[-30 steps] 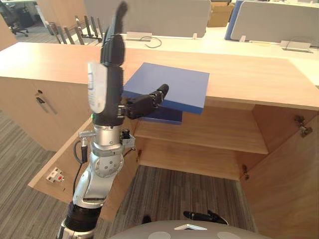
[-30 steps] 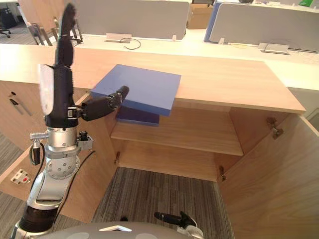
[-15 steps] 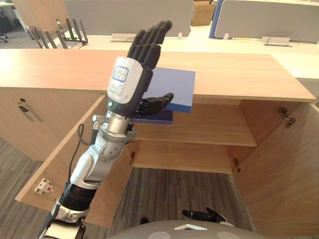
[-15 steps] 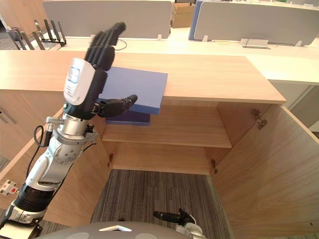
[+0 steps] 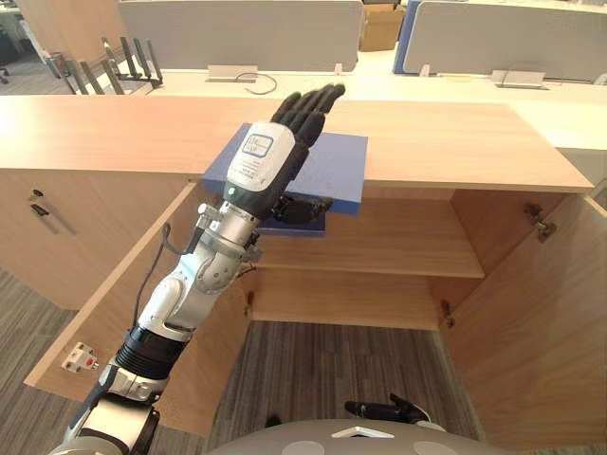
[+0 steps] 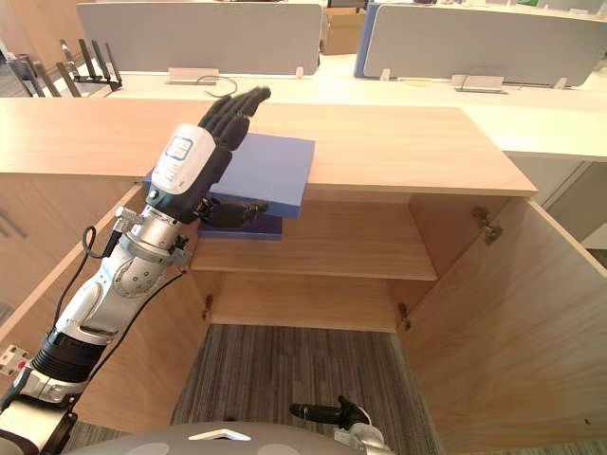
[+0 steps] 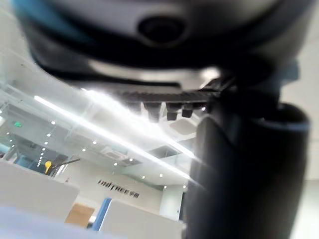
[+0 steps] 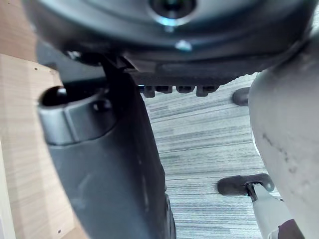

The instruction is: Walk over to the cabinet, pick up the folder, carry it to the office cabinet, place the folder inside the office cabinet, then close the office cabinet door

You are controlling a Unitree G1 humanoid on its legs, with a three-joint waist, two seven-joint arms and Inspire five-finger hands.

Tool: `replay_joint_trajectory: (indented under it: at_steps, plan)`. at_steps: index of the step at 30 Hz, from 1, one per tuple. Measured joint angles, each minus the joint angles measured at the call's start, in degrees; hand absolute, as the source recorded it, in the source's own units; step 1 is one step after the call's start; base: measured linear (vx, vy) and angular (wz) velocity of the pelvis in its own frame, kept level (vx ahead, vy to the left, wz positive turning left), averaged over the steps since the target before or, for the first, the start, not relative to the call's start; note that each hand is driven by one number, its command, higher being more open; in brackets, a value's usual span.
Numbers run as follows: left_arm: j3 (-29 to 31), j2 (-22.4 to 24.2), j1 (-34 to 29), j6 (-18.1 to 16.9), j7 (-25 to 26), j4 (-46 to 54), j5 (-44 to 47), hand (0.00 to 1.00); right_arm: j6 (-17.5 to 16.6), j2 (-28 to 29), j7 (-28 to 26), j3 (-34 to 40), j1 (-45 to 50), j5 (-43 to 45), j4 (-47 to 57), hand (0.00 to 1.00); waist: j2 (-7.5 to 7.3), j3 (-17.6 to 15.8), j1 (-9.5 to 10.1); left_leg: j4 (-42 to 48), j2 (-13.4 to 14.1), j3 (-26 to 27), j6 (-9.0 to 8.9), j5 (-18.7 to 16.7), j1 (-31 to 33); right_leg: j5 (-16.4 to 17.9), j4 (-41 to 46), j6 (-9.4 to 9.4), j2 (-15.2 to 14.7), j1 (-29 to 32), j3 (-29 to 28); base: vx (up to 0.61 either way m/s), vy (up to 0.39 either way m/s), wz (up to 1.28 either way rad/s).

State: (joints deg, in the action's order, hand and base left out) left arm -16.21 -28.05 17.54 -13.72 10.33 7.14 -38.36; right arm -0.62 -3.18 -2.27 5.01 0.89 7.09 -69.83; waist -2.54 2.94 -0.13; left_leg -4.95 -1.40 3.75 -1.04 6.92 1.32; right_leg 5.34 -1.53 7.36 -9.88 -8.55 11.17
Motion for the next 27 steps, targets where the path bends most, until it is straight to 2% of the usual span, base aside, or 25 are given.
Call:
replay_joint_trajectory:
  at_steps: [7,19,27]
  plan:
    - [-0.02,-0.58,0.0,1.28,-1.26,-5.07,0.04,1.0,0.25,0.15,-0.08,0.0,-0.08,-0.04,0.73,1.0,-0.71,-1.68,-0.3,-0.06,0.03,0.04,-0.5,-0.39,-0.73,-0.07,-0.74,-0.15,0.0,-0.89,0.11,0.0,0.0,0.0]
    - [-0.02,-1.11,0.02,2.85,-2.22,-12.0,-0.66,1.0,0.29,0.25,-0.24,0.01,-0.45,-0.1,0.97,1.0,-0.83,-1.95,-1.74,0.0,0.07,0.05,-1.06,-0.9,-1.18,-0.15,-1.61,-0.04,0.01,-1.59,-0.28,0.0,-0.019,-0.02]
    - [-1.27,-2.43,4.66,3.09,-1.46,-15.94,-8.19,1.0,0.27,0.16,-0.22,0.0,-0.86,-0.19,1.37,1.0,-0.58,-3.36,-1.92,-0.05,0.13,0.17,-1.09,-1.12,-1.64,-0.16,-1.61,-0.02,-0.03,-1.78,-0.53,-0.03,-0.016,-0.01]
